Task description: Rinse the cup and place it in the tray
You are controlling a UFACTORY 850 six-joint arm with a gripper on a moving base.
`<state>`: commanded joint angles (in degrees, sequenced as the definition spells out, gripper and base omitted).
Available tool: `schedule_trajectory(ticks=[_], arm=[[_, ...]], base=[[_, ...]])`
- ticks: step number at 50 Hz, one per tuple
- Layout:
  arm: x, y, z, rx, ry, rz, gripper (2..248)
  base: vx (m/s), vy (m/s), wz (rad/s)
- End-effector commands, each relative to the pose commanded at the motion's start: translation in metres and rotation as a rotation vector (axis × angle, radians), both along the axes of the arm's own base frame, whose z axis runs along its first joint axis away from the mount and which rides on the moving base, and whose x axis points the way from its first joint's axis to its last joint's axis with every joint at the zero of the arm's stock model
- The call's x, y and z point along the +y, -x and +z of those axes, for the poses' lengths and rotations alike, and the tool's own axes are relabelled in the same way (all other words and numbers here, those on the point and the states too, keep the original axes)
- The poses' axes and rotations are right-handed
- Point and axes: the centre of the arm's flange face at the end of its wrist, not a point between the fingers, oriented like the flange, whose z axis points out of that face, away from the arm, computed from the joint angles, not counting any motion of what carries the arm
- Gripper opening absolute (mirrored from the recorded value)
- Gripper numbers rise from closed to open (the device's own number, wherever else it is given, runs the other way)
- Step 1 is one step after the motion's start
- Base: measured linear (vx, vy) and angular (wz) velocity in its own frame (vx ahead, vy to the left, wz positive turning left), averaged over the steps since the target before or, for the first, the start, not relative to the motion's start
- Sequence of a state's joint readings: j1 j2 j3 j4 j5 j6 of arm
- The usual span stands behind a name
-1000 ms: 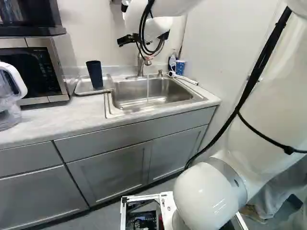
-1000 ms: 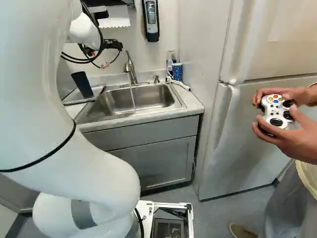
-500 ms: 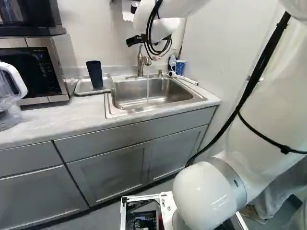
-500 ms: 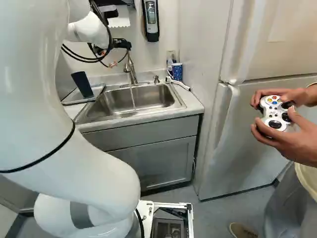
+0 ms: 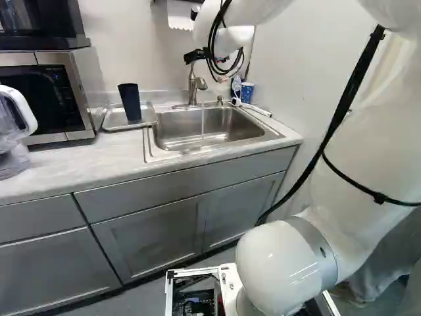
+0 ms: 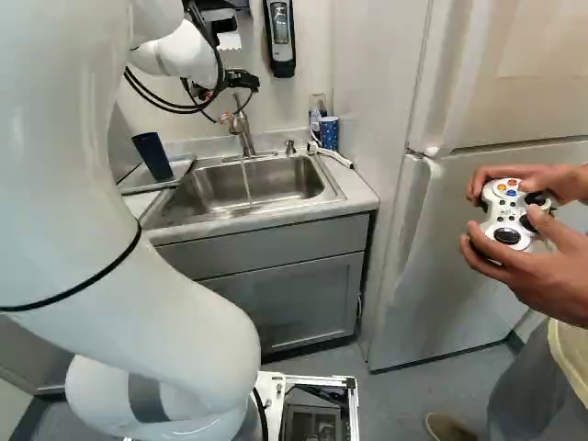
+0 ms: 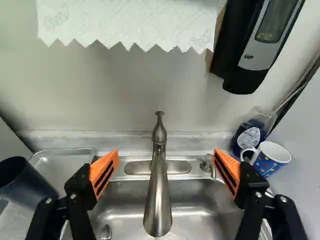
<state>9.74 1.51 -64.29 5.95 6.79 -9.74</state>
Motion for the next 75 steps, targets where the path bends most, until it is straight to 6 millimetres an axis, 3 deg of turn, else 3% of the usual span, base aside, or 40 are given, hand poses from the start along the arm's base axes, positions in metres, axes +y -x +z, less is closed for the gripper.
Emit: schedule_trajectory(ticks=[13,33,65,75], arm=[[0.0,-0.014,0.009,-0.017,-0.003,-0.004,247],[0.022,-0.047,0.031,-0.059,-0.011,0.024,247],[0.07,-0.089,0.028,-0.069,-0.015,0.086,247],[0.071,-0.093,0.027,-0.07,-0.015,0.086,247]], base=[[0.0,0.0,0.0],[0.0,0.0,0.0],[0.0,0.0,0.0],[0.0,0.0,0.0]])
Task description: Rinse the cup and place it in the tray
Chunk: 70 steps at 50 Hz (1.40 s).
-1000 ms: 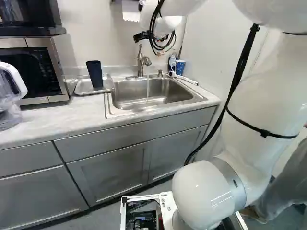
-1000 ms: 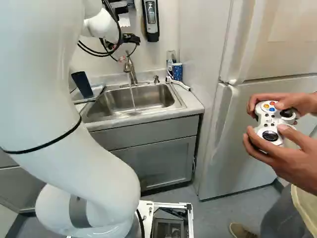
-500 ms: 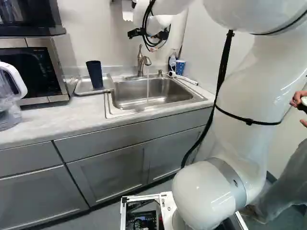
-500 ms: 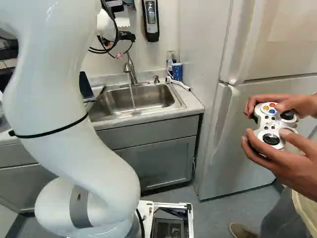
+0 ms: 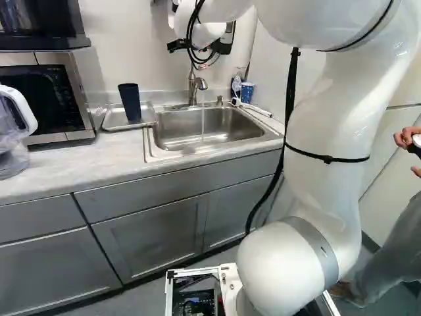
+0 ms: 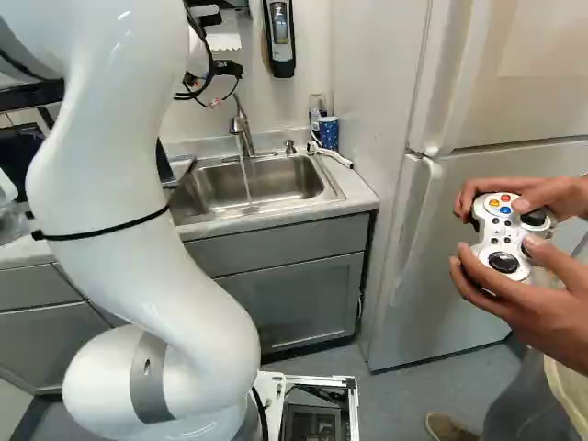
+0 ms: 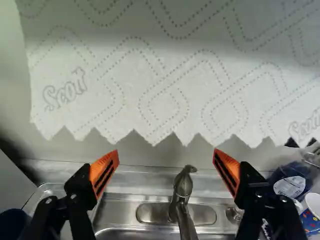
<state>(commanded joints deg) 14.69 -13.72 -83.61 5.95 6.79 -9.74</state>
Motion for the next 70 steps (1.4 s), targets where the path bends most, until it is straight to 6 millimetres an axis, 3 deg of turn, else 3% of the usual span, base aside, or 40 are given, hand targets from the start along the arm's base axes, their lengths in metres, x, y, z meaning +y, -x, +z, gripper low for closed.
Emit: schedule_trajectory(ticks=[36,70], arm=[[0.022,-0.023,-0.009,0.063,0.014,0.03,247],[0.023,-0.026,-0.019,0.162,0.038,0.039,247]], base=[[0.0,0.0,0.0],[0.0,0.0,0.0]])
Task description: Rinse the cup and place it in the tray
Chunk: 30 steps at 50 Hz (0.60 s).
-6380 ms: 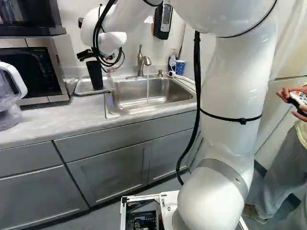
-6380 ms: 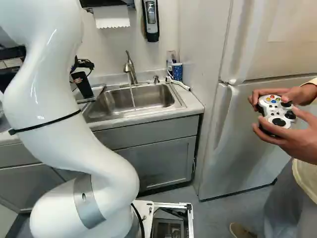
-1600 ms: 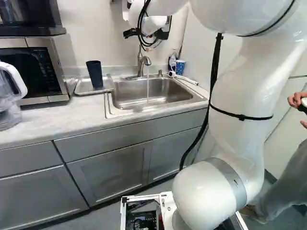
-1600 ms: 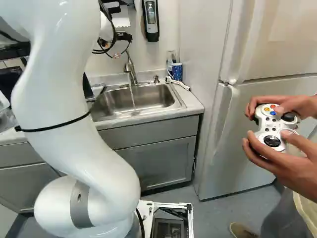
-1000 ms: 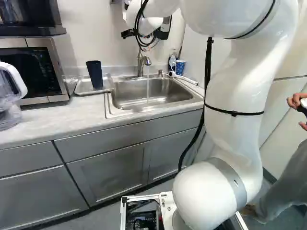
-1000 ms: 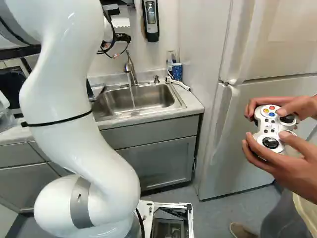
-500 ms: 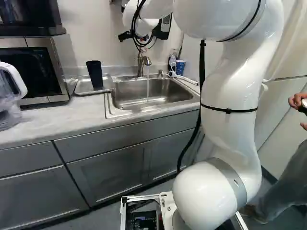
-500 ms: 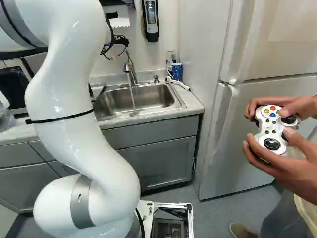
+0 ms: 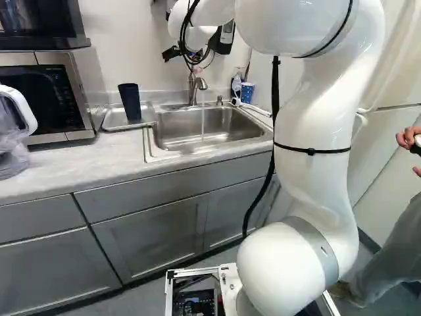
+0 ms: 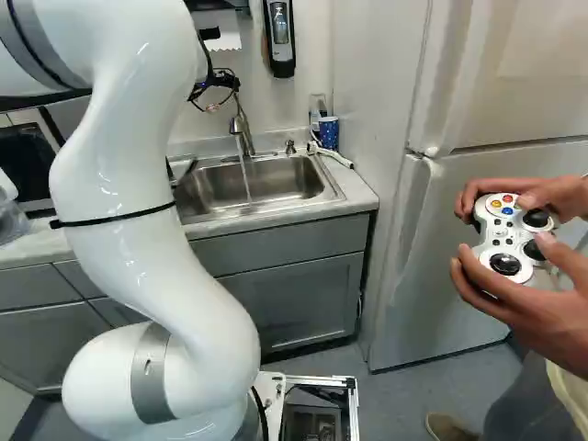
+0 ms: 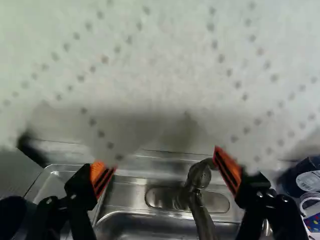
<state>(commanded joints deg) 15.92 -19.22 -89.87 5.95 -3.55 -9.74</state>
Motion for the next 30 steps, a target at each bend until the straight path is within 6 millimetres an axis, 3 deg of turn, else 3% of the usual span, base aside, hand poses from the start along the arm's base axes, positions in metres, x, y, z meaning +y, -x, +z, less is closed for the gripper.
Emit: schedule_trajectory(ticks=[30], arm=[[-0.001,0.013,0.001,0.01,0.003,0.005,247]], base=[[0.0,0.0,0.0]])
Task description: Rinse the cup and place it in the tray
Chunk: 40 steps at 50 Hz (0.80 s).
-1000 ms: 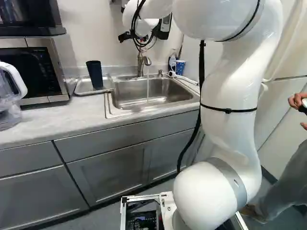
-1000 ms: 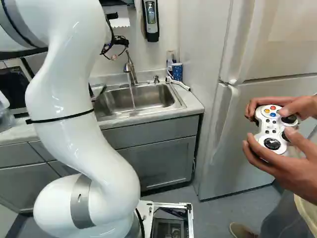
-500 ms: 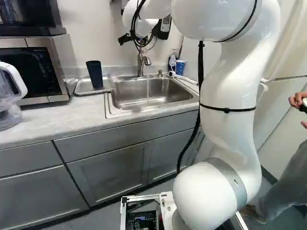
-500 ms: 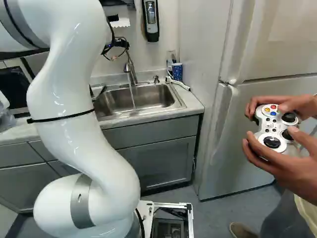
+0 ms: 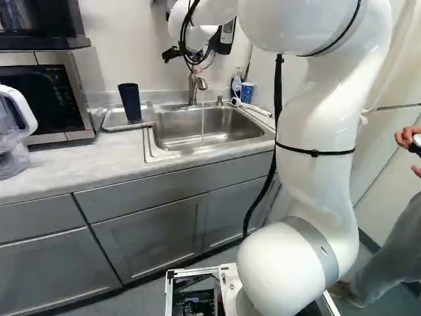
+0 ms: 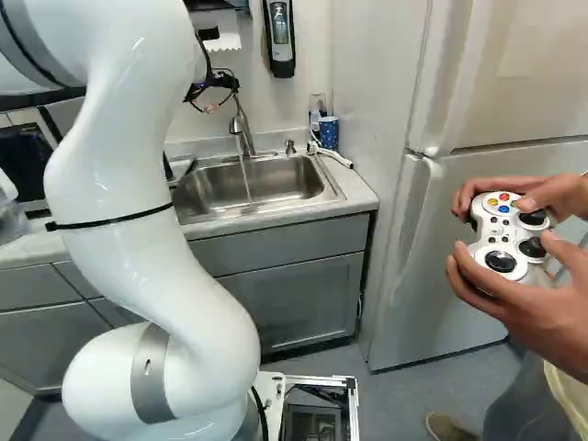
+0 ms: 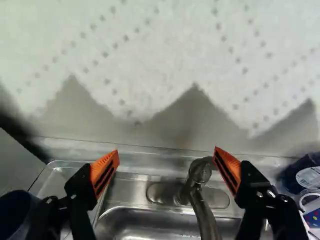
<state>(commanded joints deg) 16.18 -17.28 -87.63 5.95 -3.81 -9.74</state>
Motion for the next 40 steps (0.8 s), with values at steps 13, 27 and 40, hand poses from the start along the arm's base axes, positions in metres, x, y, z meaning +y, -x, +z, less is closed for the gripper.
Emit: schedule_trajectory(ticks=[13,27,40], arm=[[-0.003,0.012,-0.001,0.026,0.007,0.002,247],[-0.013,0.019,-0.003,0.057,0.014,-0.008,247],[-0.013,0.019,-0.004,0.069,0.017,-0.006,247]], base=[[0.0,0.0,0.0],[0.0,0.0,0.0],[0.0,0.0,0.0]])
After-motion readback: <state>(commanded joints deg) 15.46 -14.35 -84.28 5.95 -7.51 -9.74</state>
